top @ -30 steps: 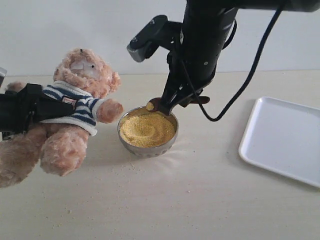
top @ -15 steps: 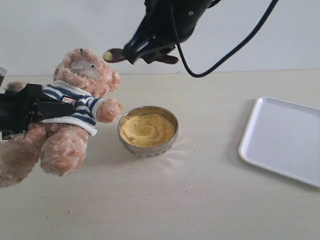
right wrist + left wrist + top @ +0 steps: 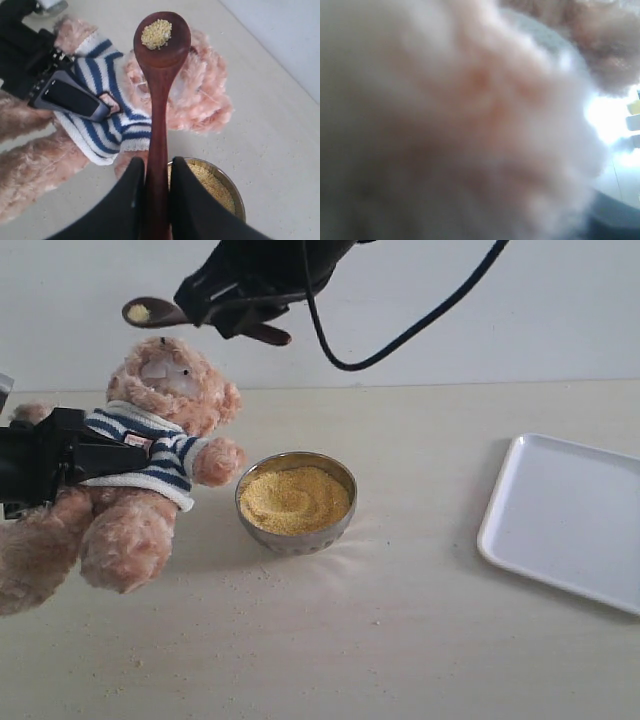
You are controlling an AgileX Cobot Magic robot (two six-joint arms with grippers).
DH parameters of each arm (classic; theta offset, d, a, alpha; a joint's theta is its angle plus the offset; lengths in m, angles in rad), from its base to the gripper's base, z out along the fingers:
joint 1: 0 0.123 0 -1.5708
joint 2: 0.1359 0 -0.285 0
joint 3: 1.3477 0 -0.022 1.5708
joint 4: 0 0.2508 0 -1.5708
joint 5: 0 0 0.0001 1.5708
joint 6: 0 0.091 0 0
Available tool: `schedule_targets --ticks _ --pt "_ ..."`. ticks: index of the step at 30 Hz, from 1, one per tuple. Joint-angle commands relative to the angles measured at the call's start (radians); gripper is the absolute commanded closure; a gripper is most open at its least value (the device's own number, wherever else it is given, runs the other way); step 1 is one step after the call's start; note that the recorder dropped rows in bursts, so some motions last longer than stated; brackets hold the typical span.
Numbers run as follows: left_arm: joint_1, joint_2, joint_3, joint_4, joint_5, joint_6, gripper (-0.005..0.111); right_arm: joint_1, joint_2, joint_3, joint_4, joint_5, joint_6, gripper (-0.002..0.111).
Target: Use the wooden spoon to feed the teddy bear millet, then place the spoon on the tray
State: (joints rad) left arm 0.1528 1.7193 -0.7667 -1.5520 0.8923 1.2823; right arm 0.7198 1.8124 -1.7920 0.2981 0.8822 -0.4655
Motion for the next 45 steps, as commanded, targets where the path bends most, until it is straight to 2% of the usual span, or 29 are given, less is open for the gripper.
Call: schedule_targets --ticks 1,21,32,45 --pt "0.004 0.000 -0.001 -0.019 0.027 0.006 0.102 0.030 0.041 -0.005 -0.044 -0.013 -0.036 0.109" --pt "0.004 0.000 -0.001 -0.020 0.045 0.006 0.102 0.169 0.093 -0.005 -0.622 -0.040 -0.001 0.109" --pt "0.004 0.000 -0.001 -0.020 0.045 0.006 0.102 0.293 0.115 -0.005 -0.987 -0.034 0.041 0.109" --pt "0.004 0.000 -0.001 -0.021 0.046 0.006 0.102 0.315 0.118 0.000 -1.024 0.078 0.083 0.109"
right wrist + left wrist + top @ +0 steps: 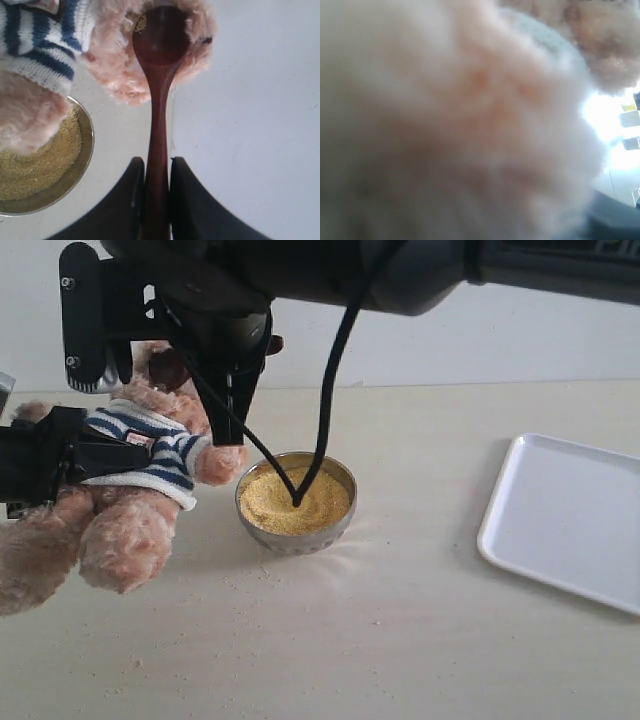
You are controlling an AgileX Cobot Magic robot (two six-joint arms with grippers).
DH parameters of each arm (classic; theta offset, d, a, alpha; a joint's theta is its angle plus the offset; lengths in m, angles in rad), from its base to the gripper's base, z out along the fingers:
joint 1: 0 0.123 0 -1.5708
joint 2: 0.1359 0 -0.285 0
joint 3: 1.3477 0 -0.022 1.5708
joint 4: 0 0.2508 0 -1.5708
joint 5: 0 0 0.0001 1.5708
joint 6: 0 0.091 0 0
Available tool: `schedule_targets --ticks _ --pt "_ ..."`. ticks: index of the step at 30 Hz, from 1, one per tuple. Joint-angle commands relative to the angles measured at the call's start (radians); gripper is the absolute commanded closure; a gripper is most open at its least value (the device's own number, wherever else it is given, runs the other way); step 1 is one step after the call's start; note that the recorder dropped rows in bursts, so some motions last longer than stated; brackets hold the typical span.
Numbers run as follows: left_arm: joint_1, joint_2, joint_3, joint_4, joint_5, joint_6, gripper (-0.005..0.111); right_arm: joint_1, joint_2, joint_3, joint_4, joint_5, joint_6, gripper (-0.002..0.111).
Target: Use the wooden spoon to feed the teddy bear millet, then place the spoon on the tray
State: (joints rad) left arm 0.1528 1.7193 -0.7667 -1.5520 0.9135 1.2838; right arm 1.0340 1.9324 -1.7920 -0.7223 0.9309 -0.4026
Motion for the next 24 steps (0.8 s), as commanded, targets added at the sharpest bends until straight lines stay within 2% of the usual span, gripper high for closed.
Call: schedule_targets --ticks 1,10,17,24 --pt "0.004 0.000 -0.001 -0.021 0.025 0.004 0.102 0.003 -0.004 0.000 -0.004 0.033 0.030 0.109" --pt "0.004 0.000 -0.001 -0.021 0.032 0.004 0.102 0.003 -0.006 0.000 -0.004 0.017 0.174 0.109" --pt "0.004 0.000 -0.001 -0.021 0.032 0.004 0.102 -0.008 -0.009 0.000 -0.004 0.066 0.222 0.109" --pt "0.004 0.000 -0.001 -0.021 0.017 0.004 0.102 -0.008 -0.057 0.000 0.082 0.072 0.237 0.109"
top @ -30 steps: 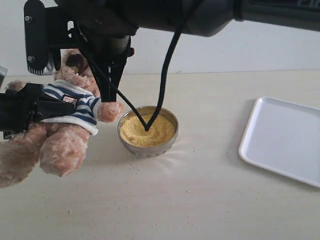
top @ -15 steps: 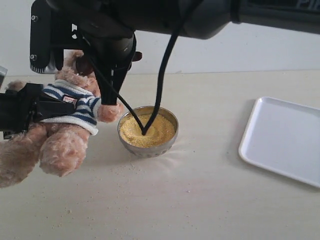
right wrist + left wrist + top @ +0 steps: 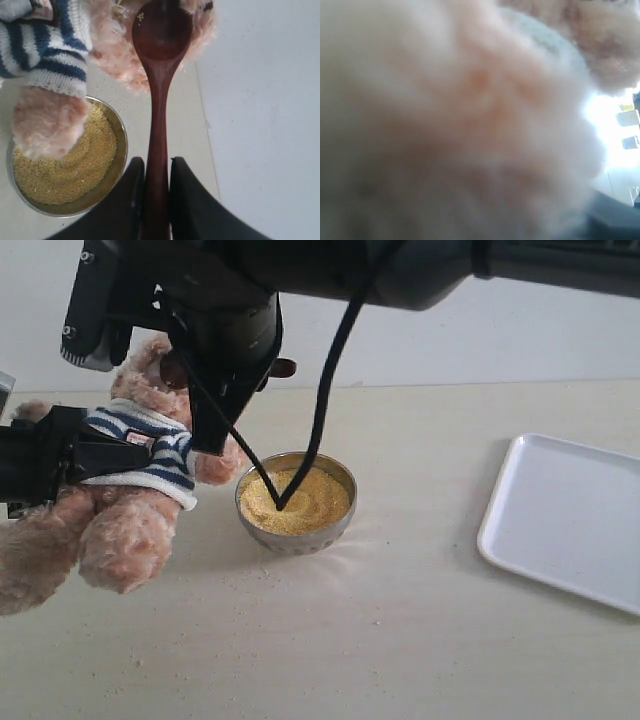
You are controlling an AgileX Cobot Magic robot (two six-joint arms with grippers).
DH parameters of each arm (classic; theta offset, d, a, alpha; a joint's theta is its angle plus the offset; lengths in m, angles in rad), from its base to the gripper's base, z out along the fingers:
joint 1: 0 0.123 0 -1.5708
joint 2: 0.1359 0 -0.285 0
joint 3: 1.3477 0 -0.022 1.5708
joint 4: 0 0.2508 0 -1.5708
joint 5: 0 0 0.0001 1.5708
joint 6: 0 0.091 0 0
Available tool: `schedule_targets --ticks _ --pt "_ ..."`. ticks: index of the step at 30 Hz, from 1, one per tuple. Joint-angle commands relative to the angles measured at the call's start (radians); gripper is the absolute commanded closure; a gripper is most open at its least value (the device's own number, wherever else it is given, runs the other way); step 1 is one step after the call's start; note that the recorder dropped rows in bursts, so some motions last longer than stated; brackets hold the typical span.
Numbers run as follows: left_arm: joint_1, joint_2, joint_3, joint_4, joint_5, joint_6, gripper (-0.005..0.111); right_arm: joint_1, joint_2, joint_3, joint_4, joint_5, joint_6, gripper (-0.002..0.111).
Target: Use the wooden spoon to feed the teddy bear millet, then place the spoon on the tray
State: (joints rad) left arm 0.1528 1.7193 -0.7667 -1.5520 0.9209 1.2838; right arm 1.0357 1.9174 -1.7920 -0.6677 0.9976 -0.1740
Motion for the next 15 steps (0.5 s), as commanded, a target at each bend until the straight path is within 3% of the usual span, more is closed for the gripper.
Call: schedule_targets --ticks 1,10,15 --pt "0.004 0.000 -0.001 -0.021 0.010 0.004 0.102 -0.009 -0.051 0.000 0.030 0.008 0.008 0.109" --pt "0.004 0.000 -0.001 -0.007 0.009 0.009 0.102 -0.045 -0.175 0.000 0.113 0.117 0.008 0.109" --pt "0.004 0.000 -0.001 0.013 0.019 0.029 0.102 -0.213 -0.209 0.000 0.406 0.221 -0.094 0.109"
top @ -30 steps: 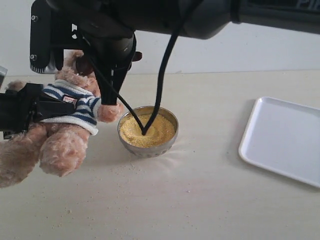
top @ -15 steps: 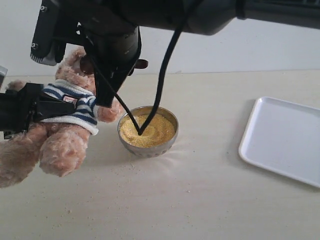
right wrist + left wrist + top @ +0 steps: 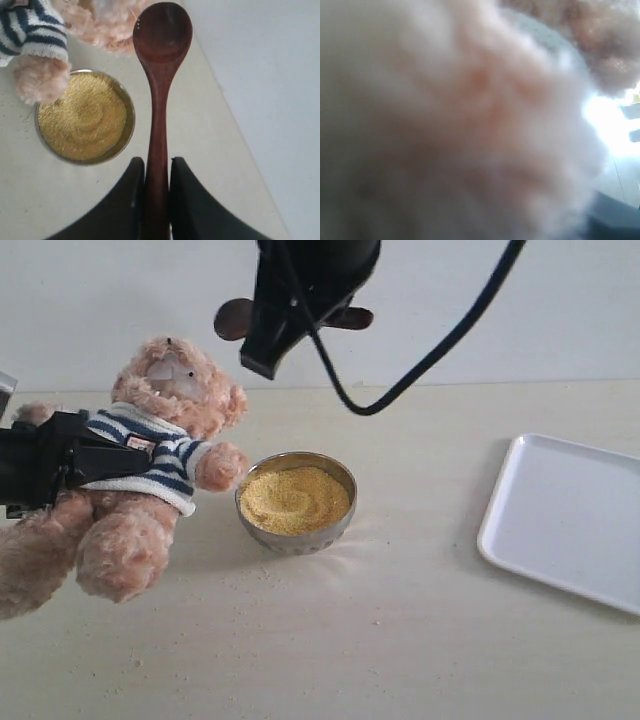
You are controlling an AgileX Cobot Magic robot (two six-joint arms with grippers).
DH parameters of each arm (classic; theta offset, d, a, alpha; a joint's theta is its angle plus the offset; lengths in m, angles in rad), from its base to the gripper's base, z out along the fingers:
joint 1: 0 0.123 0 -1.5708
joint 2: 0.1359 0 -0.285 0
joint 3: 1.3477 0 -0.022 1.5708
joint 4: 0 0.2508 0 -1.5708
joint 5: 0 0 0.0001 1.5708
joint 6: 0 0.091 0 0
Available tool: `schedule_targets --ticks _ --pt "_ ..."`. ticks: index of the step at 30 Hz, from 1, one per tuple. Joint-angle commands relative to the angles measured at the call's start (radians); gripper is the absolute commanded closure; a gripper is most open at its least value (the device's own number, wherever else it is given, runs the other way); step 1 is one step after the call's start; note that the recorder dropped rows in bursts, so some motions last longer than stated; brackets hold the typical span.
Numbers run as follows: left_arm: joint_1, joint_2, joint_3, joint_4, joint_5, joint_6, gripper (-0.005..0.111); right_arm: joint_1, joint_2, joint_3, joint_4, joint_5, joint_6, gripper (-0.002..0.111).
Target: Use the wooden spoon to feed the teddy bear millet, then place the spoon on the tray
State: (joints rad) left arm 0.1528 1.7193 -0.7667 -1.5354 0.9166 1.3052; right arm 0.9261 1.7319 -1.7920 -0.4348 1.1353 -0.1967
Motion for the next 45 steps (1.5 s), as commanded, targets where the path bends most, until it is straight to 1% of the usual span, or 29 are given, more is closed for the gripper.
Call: schedule_targets --ticks 1,4,6,8,15,21,26,31,37,45 --pt "0.004 0.000 -0.001 -0.018 0.025 -0.005 0.102 -0.158 -0.026 0.000 0.262 0.086 -0.109 0.109" --pt "0.004 0.000 -0.001 -0.046 0.023 -0.010 0.102 -0.267 -0.026 0.000 0.412 0.086 -0.127 0.109" --pt "0.004 0.000 -0.001 -0.065 0.030 -0.010 0.102 -0.309 -0.026 0.000 0.435 0.086 -0.127 0.109" --pt "0.004 0.000 -0.001 -0.072 0.051 -0.010 0.102 -0.328 -0.024 0.000 0.435 0.086 -0.127 0.109" --pt "0.004 0.000 -0.001 -0.072 0.051 -0.010 0.102 -0.329 -0.017 0.000 0.452 0.068 -0.154 0.109" --pt "0.004 0.000 -0.001 -0.072 0.081 -0.010 0.102 -0.329 0.043 0.000 0.455 0.026 -0.149 0.109" --pt "0.004 0.000 -0.001 -0.080 0.096 -0.010 0.102 -0.329 0.099 0.000 0.550 0.030 -0.153 0.109" --pt "0.004 0.000 -0.001 -0.107 0.097 -0.010 0.102 -0.329 0.156 0.000 0.499 0.047 -0.120 0.109" --pt "0.004 0.000 -0.001 -0.126 0.093 -0.010 0.102 -0.329 0.212 0.002 0.503 0.070 -0.127 0.109" --pt "0.004 0.000 -0.001 -0.128 0.071 -0.010 0.102 -0.323 0.224 0.096 0.480 -0.048 -0.170 0.109"
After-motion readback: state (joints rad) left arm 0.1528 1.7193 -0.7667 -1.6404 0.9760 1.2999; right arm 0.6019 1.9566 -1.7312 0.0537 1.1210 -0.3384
